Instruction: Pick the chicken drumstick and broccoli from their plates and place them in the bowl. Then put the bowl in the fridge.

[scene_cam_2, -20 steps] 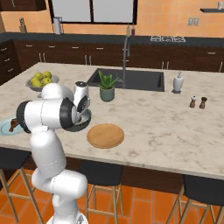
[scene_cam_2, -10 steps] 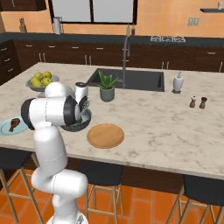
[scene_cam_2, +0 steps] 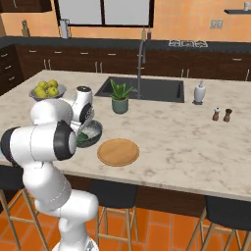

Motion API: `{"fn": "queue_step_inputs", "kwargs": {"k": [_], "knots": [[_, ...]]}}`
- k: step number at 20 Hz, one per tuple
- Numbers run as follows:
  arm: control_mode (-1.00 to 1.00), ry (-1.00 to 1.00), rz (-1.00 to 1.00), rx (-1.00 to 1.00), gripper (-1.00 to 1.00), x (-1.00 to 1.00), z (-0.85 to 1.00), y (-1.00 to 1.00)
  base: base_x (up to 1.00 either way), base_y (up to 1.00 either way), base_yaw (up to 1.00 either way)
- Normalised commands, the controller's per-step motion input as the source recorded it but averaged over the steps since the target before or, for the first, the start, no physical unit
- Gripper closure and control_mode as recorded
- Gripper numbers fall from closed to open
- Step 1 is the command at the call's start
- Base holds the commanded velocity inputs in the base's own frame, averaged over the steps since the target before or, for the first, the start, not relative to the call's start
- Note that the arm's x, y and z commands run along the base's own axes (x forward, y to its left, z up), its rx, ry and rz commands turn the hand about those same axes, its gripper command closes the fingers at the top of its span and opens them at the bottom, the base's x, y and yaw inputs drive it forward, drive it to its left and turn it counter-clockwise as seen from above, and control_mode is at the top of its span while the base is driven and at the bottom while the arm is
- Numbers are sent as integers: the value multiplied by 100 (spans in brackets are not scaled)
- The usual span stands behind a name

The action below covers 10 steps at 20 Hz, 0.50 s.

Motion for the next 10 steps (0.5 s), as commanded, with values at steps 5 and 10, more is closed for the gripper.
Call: {"fn": "queue_step_inputs", "kwargs": {"k": [5,10], "knots": [[-100,-1,30,-3,-100,-100,48,10,0,0,0],[-100,-1,77,-13,-100,-51,32,11,0,0,0]]}}
